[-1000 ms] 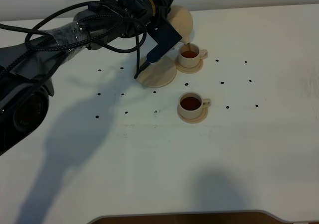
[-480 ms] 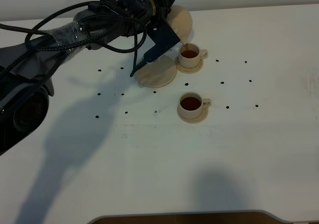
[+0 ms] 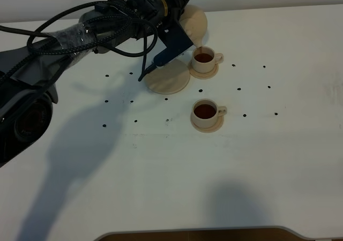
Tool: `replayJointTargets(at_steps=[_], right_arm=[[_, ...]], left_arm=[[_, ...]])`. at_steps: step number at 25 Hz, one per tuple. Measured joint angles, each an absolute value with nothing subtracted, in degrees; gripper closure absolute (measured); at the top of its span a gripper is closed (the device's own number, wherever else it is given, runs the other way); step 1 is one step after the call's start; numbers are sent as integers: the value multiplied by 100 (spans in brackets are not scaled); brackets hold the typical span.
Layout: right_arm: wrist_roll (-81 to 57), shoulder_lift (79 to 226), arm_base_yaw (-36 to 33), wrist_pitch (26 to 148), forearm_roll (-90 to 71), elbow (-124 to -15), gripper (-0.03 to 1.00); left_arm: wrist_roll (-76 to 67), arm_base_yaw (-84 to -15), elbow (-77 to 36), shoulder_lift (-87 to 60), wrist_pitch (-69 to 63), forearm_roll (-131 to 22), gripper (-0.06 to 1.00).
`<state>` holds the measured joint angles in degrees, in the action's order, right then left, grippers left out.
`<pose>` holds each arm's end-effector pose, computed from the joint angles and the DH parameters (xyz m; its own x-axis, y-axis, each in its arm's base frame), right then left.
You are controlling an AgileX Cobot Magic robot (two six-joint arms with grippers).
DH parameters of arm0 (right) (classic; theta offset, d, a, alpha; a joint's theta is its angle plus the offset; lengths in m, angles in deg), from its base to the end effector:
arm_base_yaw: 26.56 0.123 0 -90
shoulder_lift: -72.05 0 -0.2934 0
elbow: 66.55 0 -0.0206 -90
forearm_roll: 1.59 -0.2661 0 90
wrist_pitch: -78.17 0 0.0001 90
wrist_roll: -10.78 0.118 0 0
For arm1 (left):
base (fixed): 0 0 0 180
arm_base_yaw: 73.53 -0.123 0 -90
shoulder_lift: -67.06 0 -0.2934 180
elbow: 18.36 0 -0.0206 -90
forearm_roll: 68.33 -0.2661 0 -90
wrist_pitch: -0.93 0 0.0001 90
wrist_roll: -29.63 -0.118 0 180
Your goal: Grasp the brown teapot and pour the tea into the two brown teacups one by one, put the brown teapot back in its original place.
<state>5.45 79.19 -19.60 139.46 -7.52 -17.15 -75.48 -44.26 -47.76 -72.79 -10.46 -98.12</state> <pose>0.0220 0.0135 0.2687 -0.4523 -0.0985 -0.8864 -0.2200 0.9755 0.0039 0.5134 -0.2744 0.1791 0.6034 0.4767 0.6392 0.0262 -0.8130 0.5816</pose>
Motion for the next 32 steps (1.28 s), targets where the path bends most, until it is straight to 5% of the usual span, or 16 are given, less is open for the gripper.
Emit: replayJointTargets(at_steps=[32], right_arm=[[545, 7919, -1960, 13946, -752, -1715, 57]], left_arm=[[-7214, -4383, -4776, -7268, -1388, -9300, 82]])
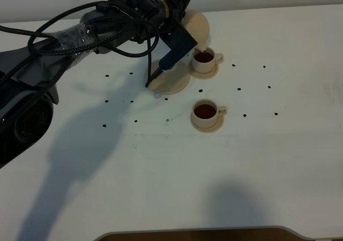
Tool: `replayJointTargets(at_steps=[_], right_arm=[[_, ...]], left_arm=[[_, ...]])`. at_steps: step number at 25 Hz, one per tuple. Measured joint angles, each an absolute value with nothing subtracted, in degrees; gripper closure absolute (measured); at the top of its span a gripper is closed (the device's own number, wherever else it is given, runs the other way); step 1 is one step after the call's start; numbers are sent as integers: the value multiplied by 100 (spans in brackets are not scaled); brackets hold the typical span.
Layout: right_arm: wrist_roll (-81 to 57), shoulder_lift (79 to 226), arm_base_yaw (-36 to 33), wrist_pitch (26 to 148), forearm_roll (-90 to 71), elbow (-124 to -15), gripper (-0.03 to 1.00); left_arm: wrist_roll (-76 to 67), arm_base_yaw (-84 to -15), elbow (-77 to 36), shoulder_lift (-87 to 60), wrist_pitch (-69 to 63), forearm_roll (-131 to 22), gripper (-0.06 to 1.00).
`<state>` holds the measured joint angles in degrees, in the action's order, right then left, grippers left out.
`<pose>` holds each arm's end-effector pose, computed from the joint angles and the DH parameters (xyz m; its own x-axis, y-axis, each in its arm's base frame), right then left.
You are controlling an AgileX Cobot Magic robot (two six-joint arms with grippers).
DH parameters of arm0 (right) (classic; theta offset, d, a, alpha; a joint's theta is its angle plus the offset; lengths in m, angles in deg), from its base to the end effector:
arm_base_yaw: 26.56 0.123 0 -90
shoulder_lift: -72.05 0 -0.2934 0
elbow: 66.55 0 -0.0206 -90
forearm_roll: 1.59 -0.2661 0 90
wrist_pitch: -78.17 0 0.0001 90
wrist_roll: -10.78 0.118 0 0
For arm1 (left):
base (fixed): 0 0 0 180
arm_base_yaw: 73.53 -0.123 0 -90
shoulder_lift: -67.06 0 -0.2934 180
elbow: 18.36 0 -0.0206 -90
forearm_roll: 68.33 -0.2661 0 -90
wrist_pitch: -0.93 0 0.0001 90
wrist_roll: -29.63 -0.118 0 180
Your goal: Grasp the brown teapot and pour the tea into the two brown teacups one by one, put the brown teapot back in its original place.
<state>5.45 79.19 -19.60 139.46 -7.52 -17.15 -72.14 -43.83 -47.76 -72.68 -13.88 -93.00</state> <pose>0.0220 0.0135 0.2687 -0.4523 -0.0985 -0.8864 -0.2200 0.9755 0.0039 0.5083 -0.2754 0.1740 0.6199 0.5758 0.5330 0.1502 -0.7539 0.6396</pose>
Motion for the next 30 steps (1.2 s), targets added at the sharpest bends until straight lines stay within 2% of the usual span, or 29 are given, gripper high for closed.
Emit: replayJointTargets(at_steps=[12, 23, 30], right_arm=[[545, 7919, -1960, 13946, -752, -1715, 57], [545, 7919, -1960, 13946, -752, -1715, 57], [545, 7919, -1960, 13946, -752, -1715, 57]], left_arm=[[-5869, -4477, -4776, -7006, -2108, -9210, 82], [-2479, -4486, -4776, -6640, -3994, -9019, 82], [-591, -4486, -4776, -6640, -4569, -7980, 82]])
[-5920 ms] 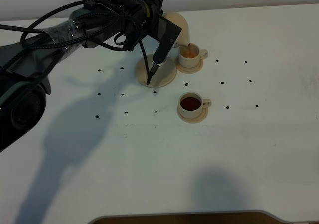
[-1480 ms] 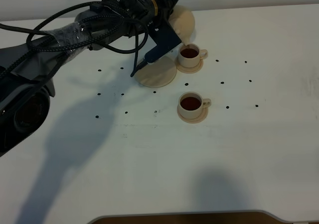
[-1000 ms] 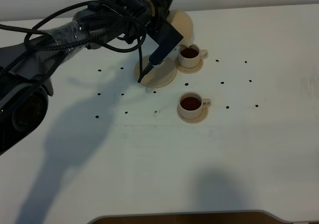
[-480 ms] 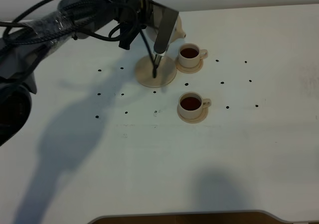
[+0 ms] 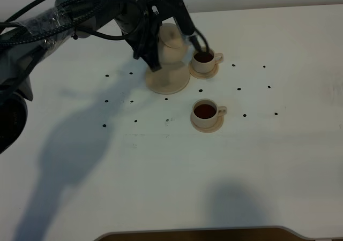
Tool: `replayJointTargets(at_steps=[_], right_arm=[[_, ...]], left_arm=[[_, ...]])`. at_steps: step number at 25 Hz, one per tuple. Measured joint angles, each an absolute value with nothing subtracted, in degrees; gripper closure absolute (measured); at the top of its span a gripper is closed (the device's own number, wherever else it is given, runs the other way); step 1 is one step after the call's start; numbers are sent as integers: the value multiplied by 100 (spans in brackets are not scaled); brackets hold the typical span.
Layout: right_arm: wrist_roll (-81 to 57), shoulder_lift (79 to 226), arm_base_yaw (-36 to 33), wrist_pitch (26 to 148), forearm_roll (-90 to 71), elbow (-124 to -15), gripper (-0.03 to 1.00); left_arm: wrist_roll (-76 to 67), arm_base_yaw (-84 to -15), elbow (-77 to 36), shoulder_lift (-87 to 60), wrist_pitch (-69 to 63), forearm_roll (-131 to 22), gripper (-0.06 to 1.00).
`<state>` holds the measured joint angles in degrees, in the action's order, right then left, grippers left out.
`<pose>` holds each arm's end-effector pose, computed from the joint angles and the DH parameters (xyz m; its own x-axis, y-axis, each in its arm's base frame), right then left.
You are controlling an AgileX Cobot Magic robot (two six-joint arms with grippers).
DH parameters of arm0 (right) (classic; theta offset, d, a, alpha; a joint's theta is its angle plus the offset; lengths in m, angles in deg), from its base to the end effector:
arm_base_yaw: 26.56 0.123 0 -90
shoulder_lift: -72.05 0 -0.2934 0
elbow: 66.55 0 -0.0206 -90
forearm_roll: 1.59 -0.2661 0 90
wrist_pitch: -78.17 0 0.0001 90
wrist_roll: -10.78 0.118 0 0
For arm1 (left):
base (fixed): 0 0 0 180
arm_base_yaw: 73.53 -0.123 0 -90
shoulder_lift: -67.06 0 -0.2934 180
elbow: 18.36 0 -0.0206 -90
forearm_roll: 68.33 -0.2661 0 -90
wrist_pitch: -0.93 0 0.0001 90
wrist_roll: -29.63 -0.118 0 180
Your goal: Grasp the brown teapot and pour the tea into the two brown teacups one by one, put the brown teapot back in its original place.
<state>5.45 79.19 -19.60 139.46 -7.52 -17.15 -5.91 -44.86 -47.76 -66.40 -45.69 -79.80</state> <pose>0.0220 0.0135 0.2687 -0.4523 -0.0985 -0.8864 -0.2200 0.9755 0.0039 0.4671 -0.2360 0.1900 -0.2688 0.9229 -0.2755 0.8220 0.3690 0.4339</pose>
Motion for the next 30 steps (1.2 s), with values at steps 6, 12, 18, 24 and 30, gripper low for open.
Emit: replayJointTargets(at_steps=[6, 12, 18, 24, 30], right_arm=[[545, 7919, -1960, 13946, -752, -1715, 57], [545, 7919, -1960, 13946, -752, -1715, 57], [545, 7919, -1960, 13946, -752, -1715, 57], [545, 7919, -1960, 13946, -752, -1715, 57], [545, 7919, -1960, 13946, -752, -1715, 57]], left_arm=[[569, -4456, -4776, -6640, -4969, -7244, 82], [994, -4210, -4776, -6640, -5269, -7200, 82], [1331, -3998, -4701, -6634, -5008, -7110, 82], [1392, -3942, -4332, -6617, -4653, -7029, 82], [1651, -3982, -4308, -6171, -4802, -7081, 82]])
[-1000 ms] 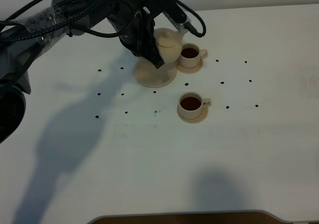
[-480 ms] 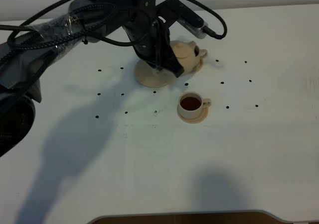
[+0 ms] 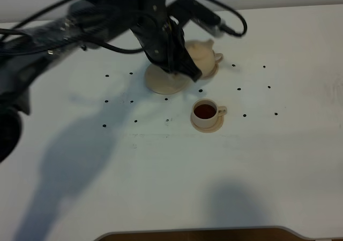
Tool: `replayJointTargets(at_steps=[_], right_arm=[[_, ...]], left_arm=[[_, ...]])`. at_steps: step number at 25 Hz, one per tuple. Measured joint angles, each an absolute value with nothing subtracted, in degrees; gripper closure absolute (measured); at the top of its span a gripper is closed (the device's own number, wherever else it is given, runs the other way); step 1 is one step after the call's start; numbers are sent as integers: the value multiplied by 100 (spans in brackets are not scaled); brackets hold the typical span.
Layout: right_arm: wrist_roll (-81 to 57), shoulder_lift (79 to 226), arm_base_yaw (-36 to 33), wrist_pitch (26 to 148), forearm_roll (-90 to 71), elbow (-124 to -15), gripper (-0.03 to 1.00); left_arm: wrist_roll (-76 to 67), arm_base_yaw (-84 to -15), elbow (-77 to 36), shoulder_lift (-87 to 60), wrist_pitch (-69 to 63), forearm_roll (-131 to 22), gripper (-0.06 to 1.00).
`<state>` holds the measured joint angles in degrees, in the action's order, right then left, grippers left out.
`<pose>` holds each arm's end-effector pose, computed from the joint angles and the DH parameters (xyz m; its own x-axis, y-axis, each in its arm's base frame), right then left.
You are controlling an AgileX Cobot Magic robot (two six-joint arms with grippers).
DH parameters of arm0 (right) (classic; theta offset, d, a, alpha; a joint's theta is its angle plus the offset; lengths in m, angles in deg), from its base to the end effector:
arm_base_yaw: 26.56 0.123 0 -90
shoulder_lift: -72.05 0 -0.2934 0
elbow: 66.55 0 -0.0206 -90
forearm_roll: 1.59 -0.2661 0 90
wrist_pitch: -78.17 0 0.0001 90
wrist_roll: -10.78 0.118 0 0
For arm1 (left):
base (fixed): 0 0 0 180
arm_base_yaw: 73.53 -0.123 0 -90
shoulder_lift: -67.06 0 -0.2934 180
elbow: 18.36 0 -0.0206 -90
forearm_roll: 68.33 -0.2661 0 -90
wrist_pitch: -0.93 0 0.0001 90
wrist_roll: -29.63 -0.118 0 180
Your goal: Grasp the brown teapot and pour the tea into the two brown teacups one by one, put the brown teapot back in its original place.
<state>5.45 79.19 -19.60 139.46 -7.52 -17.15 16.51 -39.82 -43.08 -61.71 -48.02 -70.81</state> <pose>0.0220 0.0135 0.2687 -0.4523 -0.0985 -0.8864 -0.2200 0.9755 0.0039 0.4184 -0.2745 0.2020 -0.5785 0.6919 -0.4320 0.7131 0.6861 0.1438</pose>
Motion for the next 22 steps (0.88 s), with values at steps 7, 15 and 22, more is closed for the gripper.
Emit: replayJointTargets(at_steps=[7, 15, 22], right_arm=[[545, 7919, -1960, 13946, -752, -1715, 57], [545, 7919, -1960, 13946, -752, -1715, 57], [545, 7919, -1960, 13946, -752, -1715, 57]], left_arm=[[2141, -4353, -4187, -5952, -5074, -7238, 82], [2608, -4654, -3294, -5846, -4018, -7208, 82], [2787, -4654, -2776, -5841, -3227, -7068, 82]])
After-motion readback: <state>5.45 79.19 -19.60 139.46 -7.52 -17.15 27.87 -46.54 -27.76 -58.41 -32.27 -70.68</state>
